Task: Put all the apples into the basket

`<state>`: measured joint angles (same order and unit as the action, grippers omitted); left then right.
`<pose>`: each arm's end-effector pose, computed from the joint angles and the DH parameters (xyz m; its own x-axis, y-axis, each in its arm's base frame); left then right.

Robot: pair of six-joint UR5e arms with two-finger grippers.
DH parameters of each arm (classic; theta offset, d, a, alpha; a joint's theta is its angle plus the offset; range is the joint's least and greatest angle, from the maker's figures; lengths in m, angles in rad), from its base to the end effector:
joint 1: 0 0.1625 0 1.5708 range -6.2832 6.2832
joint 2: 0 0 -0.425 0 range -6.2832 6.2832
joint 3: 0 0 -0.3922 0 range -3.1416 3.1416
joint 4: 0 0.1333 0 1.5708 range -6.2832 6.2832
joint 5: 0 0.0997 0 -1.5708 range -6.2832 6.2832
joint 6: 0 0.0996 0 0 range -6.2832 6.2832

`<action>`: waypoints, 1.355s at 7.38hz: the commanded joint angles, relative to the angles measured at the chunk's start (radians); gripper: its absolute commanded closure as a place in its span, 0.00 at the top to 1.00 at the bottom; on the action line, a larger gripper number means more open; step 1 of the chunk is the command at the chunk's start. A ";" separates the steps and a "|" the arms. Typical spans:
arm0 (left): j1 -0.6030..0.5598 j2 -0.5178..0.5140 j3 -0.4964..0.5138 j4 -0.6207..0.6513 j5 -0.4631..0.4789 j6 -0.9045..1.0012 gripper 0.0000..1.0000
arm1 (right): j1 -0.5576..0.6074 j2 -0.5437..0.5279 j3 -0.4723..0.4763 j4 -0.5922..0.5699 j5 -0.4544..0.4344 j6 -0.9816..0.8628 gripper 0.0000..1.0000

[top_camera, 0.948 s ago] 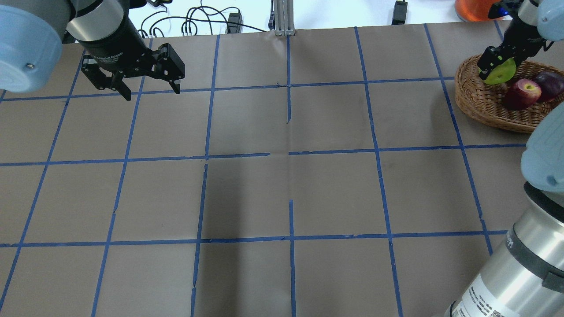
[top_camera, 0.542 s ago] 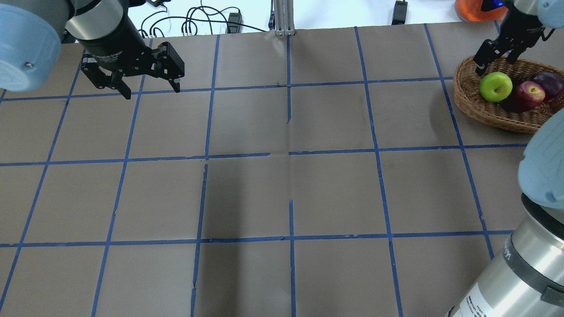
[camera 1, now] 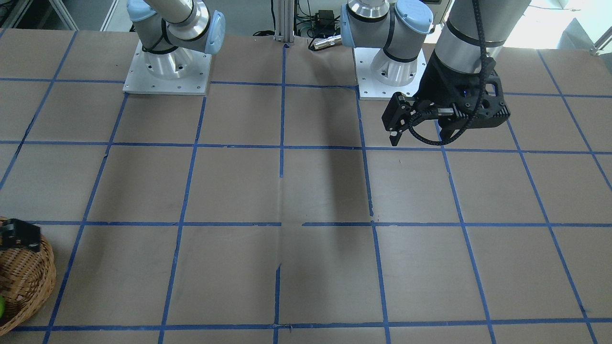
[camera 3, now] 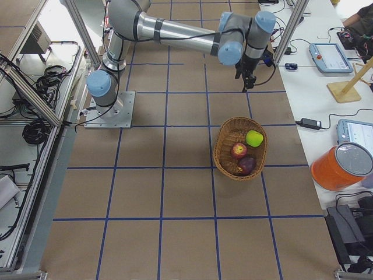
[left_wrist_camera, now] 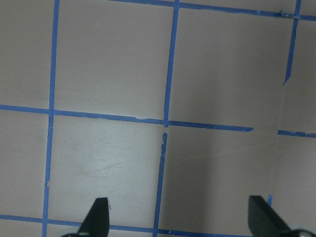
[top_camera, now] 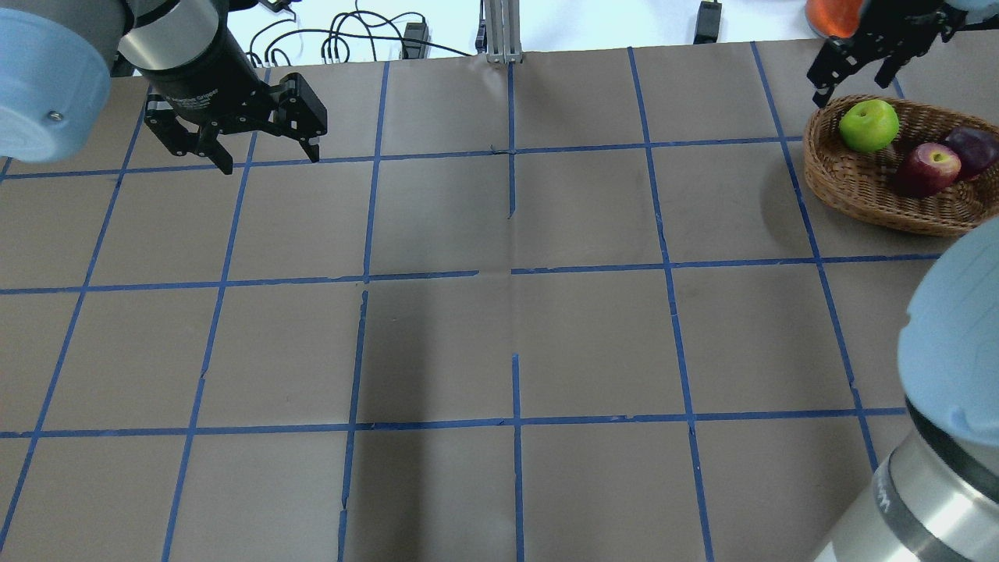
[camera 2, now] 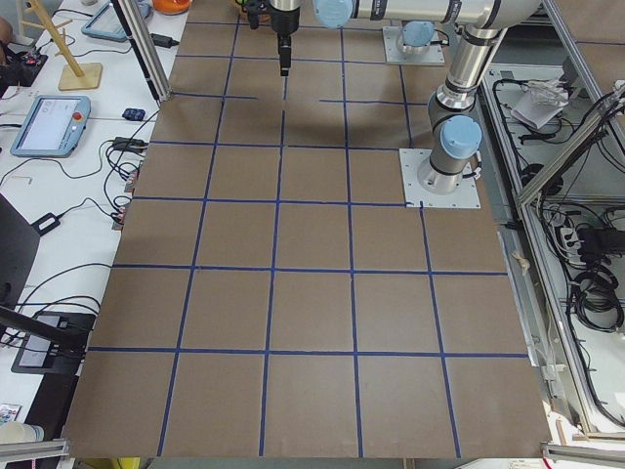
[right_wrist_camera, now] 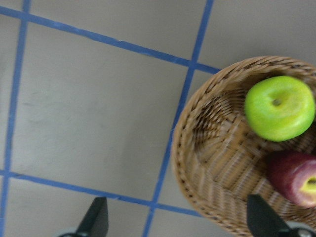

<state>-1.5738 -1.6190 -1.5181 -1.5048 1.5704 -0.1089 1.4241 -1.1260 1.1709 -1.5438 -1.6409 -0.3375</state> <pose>-0.1349 -0.5187 0.4964 -0.9944 -0.1054 0.0080 -0.1057 0.9919 -0.0700 0.0275 -0.6783 0.4223 -0.9801 -0.1938 0.0421 -0.1894 0.9777 0.0909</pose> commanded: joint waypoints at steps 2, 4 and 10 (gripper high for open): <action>0.000 0.001 -0.002 0.001 -0.001 -0.002 1.00 | 0.142 -0.141 0.092 0.160 0.119 0.297 1.00; 0.000 0.002 -0.002 0.000 -0.001 0.000 1.00 | 0.159 -0.202 0.267 -0.033 0.095 0.308 1.00; 0.002 0.002 -0.002 0.000 -0.001 -0.002 1.00 | 0.151 -0.224 0.253 -0.101 0.079 0.295 1.00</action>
<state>-1.5724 -1.6169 -1.5201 -1.5048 1.5692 -0.1104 1.5755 -1.3489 1.4433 -1.6501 -1.5688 -0.0428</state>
